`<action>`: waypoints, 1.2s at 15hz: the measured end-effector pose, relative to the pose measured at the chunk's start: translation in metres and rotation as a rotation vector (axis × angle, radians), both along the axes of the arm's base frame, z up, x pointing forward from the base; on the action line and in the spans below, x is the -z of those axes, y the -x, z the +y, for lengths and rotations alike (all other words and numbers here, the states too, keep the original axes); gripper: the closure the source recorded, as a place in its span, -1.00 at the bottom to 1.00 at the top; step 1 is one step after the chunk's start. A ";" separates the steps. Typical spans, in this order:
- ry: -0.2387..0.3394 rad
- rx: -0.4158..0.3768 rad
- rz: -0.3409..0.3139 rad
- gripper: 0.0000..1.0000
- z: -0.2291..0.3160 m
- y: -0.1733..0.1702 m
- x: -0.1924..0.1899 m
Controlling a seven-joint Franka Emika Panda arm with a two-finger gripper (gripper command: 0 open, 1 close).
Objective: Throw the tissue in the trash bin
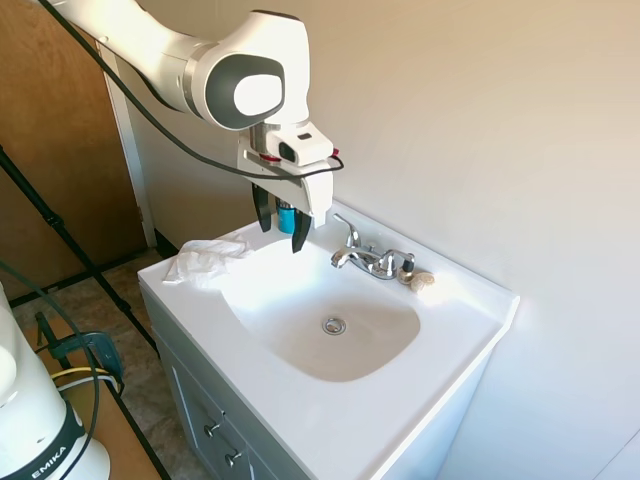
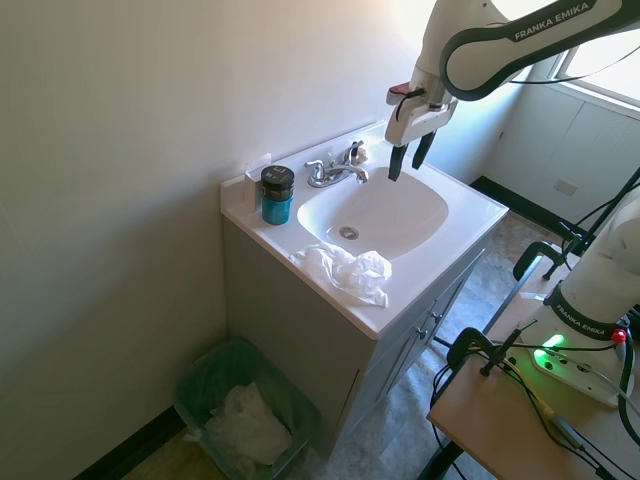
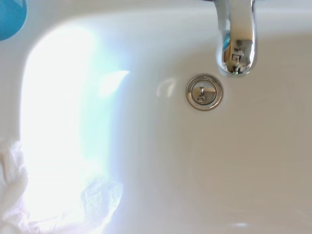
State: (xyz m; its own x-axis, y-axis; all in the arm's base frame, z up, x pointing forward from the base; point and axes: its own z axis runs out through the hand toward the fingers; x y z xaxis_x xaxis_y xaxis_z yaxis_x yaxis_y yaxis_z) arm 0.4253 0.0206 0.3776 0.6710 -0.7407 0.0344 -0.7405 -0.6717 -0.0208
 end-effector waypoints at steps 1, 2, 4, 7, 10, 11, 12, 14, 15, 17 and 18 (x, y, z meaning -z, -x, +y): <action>0.000 0.000 0.001 -1.00 0.000 0.000 0.000; 0.001 -0.005 0.001 -1.00 0.002 0.000 0.000; -0.004 -0.050 0.000 -1.00 0.026 0.002 0.000; -0.019 -0.137 -0.006 -1.00 0.099 0.013 -0.001; -0.007 -0.190 0.022 -1.00 0.161 0.029 0.019; -0.005 -0.194 0.038 -1.00 0.173 0.032 0.031; -0.003 -0.192 0.053 -1.00 0.180 0.032 0.044; -0.003 -0.185 0.083 -1.00 0.189 0.029 0.068; -0.001 -0.182 0.097 -1.00 0.192 0.027 0.079; 0.001 -0.171 0.127 -1.00 0.197 0.025 0.096; 0.000 -0.165 0.139 -1.00 0.199 0.024 0.102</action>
